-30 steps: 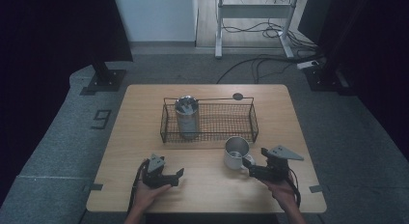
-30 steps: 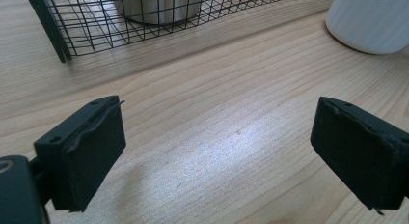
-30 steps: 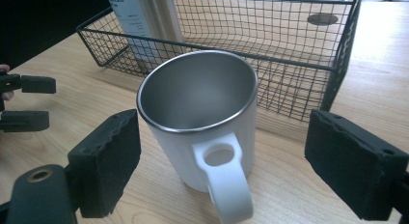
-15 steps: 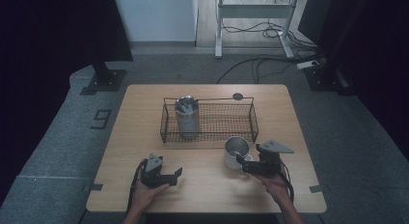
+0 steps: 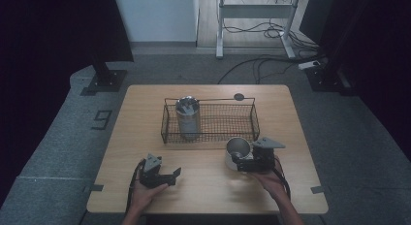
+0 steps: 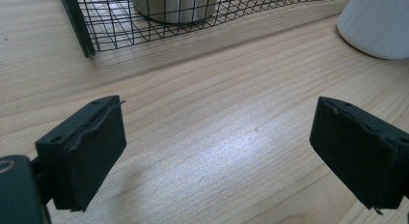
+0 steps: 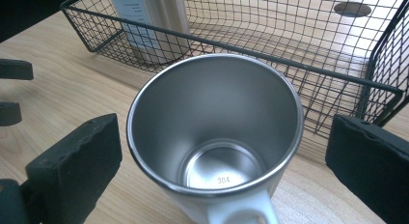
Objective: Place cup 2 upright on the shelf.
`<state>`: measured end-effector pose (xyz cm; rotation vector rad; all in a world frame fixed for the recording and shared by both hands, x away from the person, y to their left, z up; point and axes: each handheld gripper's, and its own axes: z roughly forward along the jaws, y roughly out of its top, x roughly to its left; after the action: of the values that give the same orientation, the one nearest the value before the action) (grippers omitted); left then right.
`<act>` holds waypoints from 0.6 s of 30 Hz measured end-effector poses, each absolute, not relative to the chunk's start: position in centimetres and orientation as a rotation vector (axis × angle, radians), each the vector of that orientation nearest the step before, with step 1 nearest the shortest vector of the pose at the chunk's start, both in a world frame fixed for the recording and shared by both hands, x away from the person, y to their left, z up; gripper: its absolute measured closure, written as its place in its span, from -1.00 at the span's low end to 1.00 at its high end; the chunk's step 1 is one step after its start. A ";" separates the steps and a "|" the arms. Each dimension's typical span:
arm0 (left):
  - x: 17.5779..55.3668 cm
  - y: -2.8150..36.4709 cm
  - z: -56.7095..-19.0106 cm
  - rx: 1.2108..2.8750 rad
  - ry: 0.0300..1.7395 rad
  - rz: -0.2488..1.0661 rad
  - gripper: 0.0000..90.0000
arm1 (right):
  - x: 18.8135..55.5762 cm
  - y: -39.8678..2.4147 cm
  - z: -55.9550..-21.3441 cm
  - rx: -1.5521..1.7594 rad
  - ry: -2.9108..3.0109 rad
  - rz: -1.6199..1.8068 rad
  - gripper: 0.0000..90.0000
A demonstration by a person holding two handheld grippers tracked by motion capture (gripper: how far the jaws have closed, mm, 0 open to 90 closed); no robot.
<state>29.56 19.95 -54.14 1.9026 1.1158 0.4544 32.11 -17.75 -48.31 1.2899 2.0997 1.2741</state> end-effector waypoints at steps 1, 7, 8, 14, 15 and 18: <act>29.6 19.9 -54.1 1.902 1.116 0.455 -0.88 | 32.2 -17.7 -48.3 1.290 2.102 1.275 -1.00; 29.6 19.9 -54.2 1.904 1.118 0.451 -0.88 | 32.6 -17.2 -48.6 1.283 2.119 1.244 -1.00; 29.6 19.9 -54.3 1.905 1.118 0.451 -0.88 | 32.7 -17.1 -48.6 1.281 2.122 1.240 -1.00; 29.6 19.9 -54.3 1.902 1.120 0.447 -0.87 | 33.1 -16.7 -48.6 1.276 2.134 1.226 -1.00; 29.6 20.0 -54.3 1.904 1.119 0.446 -0.87 | 33.2 -16.6 -48.6 1.277 2.136 1.220 -1.00; 29.6 20.0 -54.2 1.901 1.120 0.446 -0.87 | 33.4 -16.4 -48.6 1.271 2.146 1.204 -1.00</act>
<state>29.62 20.02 -54.23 1.9014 1.1204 0.4456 33.38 -16.43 -48.65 1.2714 2.1455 1.2036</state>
